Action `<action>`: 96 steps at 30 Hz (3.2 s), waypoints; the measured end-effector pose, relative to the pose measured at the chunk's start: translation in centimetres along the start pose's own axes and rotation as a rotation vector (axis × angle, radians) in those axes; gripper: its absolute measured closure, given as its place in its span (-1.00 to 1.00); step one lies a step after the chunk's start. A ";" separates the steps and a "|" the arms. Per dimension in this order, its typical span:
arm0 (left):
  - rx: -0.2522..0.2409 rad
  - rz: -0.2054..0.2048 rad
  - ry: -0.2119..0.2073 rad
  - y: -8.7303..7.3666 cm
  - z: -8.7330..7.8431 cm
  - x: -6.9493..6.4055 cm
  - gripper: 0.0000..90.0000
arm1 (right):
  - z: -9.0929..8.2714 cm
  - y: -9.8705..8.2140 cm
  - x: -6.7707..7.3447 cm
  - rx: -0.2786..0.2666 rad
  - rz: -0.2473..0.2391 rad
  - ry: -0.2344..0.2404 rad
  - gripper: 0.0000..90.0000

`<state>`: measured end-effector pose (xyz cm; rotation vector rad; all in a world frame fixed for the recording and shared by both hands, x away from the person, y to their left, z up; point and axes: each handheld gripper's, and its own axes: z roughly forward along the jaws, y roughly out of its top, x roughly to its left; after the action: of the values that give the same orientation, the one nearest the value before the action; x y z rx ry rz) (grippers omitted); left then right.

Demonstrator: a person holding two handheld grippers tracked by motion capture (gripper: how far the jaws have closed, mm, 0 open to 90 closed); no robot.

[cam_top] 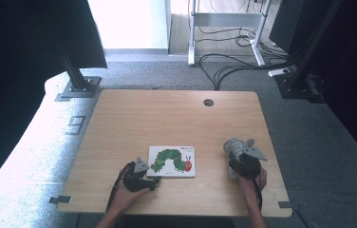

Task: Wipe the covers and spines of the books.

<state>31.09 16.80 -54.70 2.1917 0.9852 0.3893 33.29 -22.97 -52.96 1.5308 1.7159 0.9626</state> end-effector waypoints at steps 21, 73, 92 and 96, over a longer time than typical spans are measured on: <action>0.002 0.003 -0.004 0.0 0.0 0.0 -0.49 | 0.6 0.9 13.1 0.038 -0.161 0.351 -0.40; -0.018 -0.082 -0.011 0.4 0.3 -0.1 -0.61 | -0.2 1.5 13.1 0.044 0.010 0.483 -0.38; -0.026 -0.121 -0.019 0.4 0.3 0.2 -0.57 | 2.2 1.7 11.9 0.060 0.006 0.509 -0.19; -0.025 -0.118 -0.016 0.4 0.3 0.1 -0.57 | 2.7 2.2 11.8 0.058 0.022 0.538 -0.13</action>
<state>31.60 16.53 -54.65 2.0991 1.0898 0.3272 35.36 -10.81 -52.39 1.4081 2.1044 1.4436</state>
